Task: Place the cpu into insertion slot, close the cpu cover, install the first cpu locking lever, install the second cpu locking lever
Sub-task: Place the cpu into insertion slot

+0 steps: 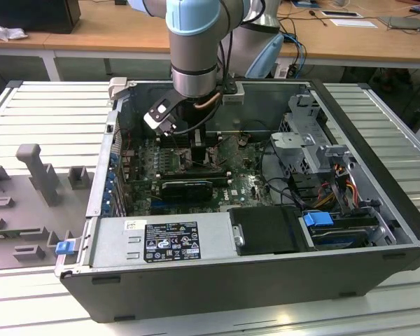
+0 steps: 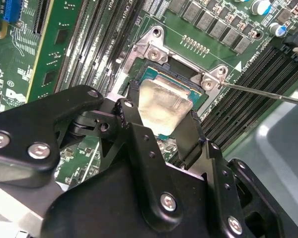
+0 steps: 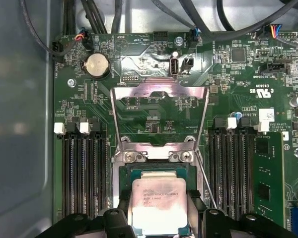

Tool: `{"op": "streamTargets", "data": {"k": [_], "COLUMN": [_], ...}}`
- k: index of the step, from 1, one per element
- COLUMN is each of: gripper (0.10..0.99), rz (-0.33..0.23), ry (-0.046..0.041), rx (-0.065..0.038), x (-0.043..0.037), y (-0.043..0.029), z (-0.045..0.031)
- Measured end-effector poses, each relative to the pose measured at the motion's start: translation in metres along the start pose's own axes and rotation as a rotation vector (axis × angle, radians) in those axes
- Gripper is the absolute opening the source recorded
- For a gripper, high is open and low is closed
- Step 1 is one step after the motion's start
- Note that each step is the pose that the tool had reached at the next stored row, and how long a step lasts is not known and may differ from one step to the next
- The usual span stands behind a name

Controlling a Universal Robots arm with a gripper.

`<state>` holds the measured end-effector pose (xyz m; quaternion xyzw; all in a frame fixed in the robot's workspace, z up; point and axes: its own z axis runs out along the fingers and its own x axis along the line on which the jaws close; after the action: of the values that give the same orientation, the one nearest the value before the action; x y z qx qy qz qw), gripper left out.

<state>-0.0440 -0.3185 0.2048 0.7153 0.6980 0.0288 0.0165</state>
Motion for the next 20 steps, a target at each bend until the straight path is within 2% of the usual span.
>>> {"op": "streamTargets", "data": {"k": [15, 18, 19, 20], "gripper": [0.529, 0.541, 0.604, 0.604], "rz": [0.009, 0.009, 0.009, 0.009], "ry": [-0.0006, -0.0007, -0.0004, 0.0], "rx": [0.003, 0.003, 0.003, 0.003], "x": [0.0, 0.0, 0.0, 0.0], "y": [0.0006, 0.0006, 0.0006, 0.0007], "z": [0.0036, 0.0036, 0.0034, 0.0029]}}
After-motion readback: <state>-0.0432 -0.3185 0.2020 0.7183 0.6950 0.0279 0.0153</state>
